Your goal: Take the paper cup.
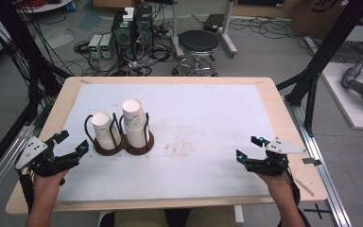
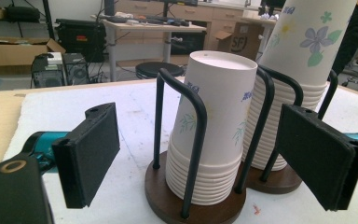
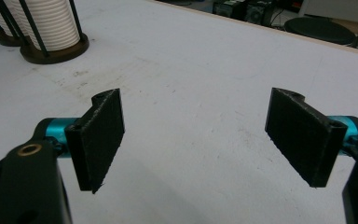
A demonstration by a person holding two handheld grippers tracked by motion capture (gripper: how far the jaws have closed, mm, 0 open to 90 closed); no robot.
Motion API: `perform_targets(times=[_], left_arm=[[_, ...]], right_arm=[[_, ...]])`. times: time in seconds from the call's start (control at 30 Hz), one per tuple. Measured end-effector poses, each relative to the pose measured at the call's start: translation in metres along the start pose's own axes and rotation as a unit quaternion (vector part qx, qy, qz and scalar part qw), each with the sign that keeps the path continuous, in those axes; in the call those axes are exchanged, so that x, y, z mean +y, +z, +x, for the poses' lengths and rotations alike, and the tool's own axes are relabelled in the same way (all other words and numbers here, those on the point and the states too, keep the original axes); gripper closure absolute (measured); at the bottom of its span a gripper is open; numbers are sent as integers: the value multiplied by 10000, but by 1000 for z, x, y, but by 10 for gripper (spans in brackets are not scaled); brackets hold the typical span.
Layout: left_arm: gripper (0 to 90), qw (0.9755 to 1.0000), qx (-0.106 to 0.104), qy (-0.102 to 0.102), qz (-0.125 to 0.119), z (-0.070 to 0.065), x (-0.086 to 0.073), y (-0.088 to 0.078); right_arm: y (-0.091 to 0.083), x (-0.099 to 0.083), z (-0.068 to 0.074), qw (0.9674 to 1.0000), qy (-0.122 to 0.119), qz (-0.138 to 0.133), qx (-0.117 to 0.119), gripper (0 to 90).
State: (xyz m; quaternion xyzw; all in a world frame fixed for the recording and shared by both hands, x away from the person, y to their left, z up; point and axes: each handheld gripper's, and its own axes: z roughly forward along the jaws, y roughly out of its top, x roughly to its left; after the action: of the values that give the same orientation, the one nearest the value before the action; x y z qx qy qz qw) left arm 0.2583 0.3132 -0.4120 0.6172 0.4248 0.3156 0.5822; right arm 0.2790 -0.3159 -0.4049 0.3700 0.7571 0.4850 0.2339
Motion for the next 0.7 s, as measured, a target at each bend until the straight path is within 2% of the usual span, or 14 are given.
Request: perform_targets(times=[0.23,0.43,0.57,0.6,0.63,0.7], left_arm=[[137,10000,-8,1,-33,-2,2,0],[137,9999,-113,19,-47,-5,5,-2],[136,9997,-234,91,-6,-11,9,-1],[137,9991,-418,79,9,-14,13,1],[137,9991,-418,79,9,-14,13,1],[141,9986,-476,226,84,-18,18,5]], right_arm=[[1,-2,-3,10000,59,-33,67,201],[0,-3,0,9999,33,42,100,201],[-2,0,5,9999,-17,-29,98,201],[-2,1,5,9999,-15,-21,103,201],[-2,1,5,9999,-15,-21,103,201],[0,1,4,9999,-18,-2,110,201]])
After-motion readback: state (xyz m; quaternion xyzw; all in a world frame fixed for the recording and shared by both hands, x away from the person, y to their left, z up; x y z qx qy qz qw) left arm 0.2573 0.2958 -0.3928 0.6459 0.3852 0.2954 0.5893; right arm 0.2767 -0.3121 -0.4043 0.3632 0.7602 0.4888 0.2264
